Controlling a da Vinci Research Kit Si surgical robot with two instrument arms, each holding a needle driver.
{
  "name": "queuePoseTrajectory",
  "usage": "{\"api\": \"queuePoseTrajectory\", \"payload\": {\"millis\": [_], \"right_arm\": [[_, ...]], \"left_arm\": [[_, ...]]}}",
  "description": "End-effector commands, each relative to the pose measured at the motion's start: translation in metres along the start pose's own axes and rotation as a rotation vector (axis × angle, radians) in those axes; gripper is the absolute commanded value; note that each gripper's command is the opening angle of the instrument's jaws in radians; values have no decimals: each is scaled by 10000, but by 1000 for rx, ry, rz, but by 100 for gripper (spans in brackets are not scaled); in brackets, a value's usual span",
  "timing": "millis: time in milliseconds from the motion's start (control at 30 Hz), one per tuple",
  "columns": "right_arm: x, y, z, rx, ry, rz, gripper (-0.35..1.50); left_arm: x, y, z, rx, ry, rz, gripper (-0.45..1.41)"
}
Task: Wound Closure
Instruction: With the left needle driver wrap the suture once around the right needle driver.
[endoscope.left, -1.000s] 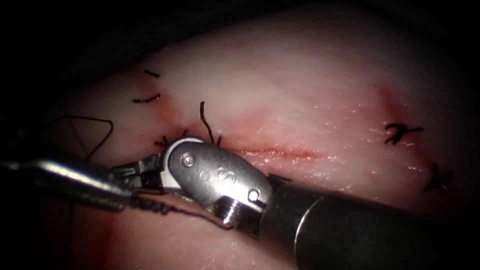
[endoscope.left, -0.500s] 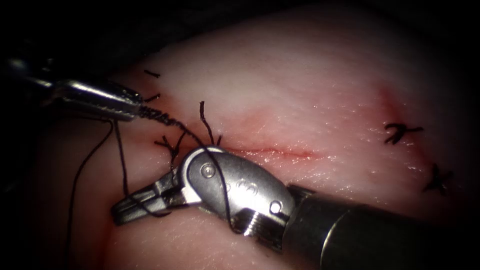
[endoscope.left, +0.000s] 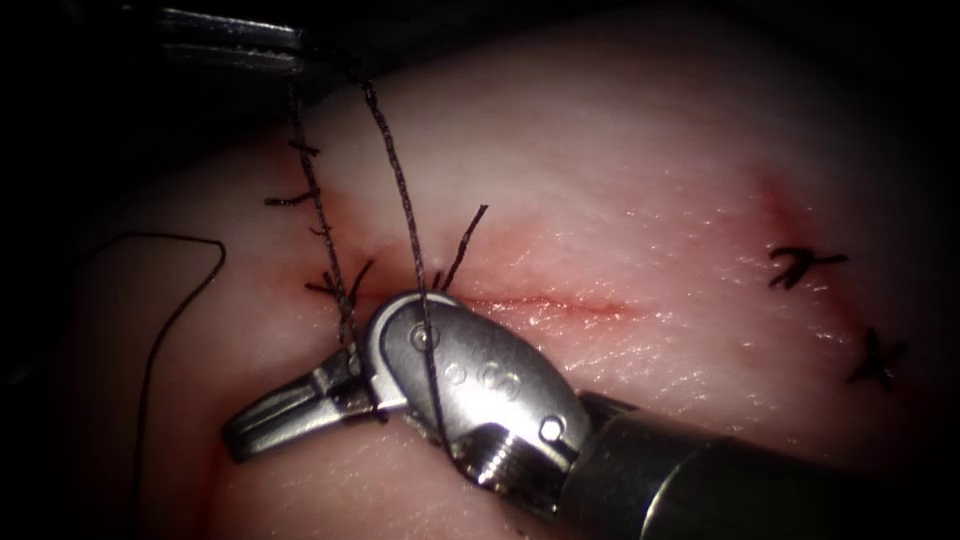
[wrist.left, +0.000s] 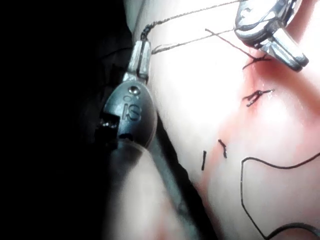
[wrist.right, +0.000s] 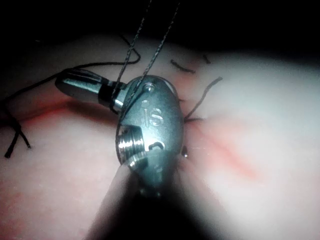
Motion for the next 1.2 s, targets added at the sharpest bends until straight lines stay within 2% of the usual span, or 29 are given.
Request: {"api": "queuePoseTrajectory", "payload": {"millis": [33, 167, 333, 467, 500, 633, 833, 967, 1067, 1200], "right_arm": [[4, 9, 6, -5, 33, -3, -35], [5, 9, 4, -29, 91, 4, -35], [12, 15, -1, -175, 229, 71, -35], [18, 20, -7, -252, 297, 91, -35], [21, 21, -11, -310, 350, 109, -35], [17, 18, -13, -389, 430, 159, -35], [8, 11, -13, -421, 455, 175, -35], [5, 7, -16, -574, 452, 235, -21], [5, 6, -19, -647, 446, 242, -27], [7, 3, -25, -741, 476, 333, -35]], "left_arm": [[-9, -7, 5, 4, 39, 10, -45], [-26, 7, 13, 18, 137, 8, -45], [-53, 35, 22, 44, 218, -25, -45], [-70, 57, 23, 67, 246, -43, -45], [-76, 64, 21, 86, 257, -56, -45], [-88, 75, 14, 141, 284, -75, -45], [-88, 91, 11, 212, 307, -82, -45], [-79, 101, 8, 263, 335, -91, -45], [-70, 107, 9, 288, 351, -85, -45], [-54, 114, 11, 319, 370, -79, -45]]}}
